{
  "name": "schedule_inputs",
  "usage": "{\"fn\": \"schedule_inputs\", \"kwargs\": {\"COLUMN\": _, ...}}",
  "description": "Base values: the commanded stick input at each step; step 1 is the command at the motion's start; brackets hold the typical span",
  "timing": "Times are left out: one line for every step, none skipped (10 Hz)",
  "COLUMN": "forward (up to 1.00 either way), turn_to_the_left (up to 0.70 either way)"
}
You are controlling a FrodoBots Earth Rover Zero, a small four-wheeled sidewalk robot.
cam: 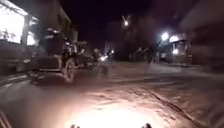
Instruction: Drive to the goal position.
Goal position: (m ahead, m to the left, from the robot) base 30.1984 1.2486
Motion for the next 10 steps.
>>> {"fn": "schedule_inputs", "kwargs": {"forward": 0.85, "turn_to_the_left": 0.00}}
{"fn": "schedule_inputs", "kwargs": {"forward": 0.85, "turn_to_the_left": 0.00}}
{"fn": "schedule_inputs", "kwargs": {"forward": 0.85, "turn_to_the_left": 0.00}}
{"fn": "schedule_inputs", "kwargs": {"forward": 0.85, "turn_to_the_left": 0.00}}
{"fn": "schedule_inputs", "kwargs": {"forward": 0.85, "turn_to_the_left": 0.00}}
{"fn": "schedule_inputs", "kwargs": {"forward": 0.85, "turn_to_the_left": 0.00}}
{"fn": "schedule_inputs", "kwargs": {"forward": 0.85, "turn_to_the_left": 0.00}}
{"fn": "schedule_inputs", "kwargs": {"forward": 0.85, "turn_to_the_left": 0.00}}
{"fn": "schedule_inputs", "kwargs": {"forward": 0.85, "turn_to_the_left": 0.00}}
{"fn": "schedule_inputs", "kwargs": {"forward": 0.85, "turn_to_the_left": 0.00}}
